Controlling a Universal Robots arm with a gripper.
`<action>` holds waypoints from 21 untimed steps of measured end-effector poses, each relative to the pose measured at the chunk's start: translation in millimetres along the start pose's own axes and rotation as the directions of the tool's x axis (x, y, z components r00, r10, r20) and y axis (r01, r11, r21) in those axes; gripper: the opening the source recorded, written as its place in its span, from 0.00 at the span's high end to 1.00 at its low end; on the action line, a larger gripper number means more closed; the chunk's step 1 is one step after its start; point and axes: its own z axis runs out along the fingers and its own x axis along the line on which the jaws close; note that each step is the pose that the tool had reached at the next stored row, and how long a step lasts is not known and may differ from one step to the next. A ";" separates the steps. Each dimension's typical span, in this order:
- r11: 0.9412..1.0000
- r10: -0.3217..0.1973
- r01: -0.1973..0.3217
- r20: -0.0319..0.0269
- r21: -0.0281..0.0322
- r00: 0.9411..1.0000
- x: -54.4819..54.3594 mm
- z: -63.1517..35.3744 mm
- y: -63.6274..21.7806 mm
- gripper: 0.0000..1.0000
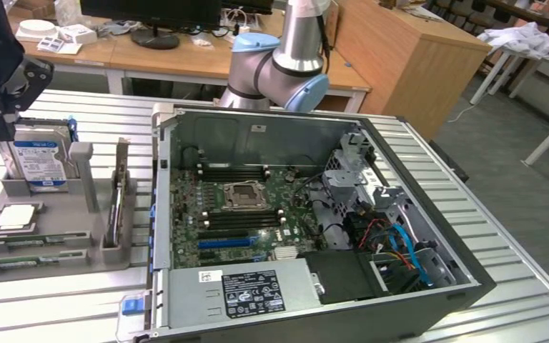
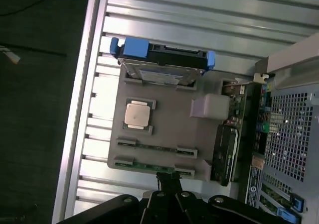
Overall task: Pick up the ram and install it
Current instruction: 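Pick up the ram and move it above insertion slot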
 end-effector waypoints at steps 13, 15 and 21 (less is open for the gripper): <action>0.972 -0.234 0.234 -0.010 -0.002 0.972 0.0 1.0 0.0 0.89; 0.963 -0.269 0.269 -0.012 -0.002 0.963 0.0 1.1 0.0 0.89; 0.928 -0.372 0.372 -0.016 -0.004 0.928 0.0 1.5 -0.1 0.89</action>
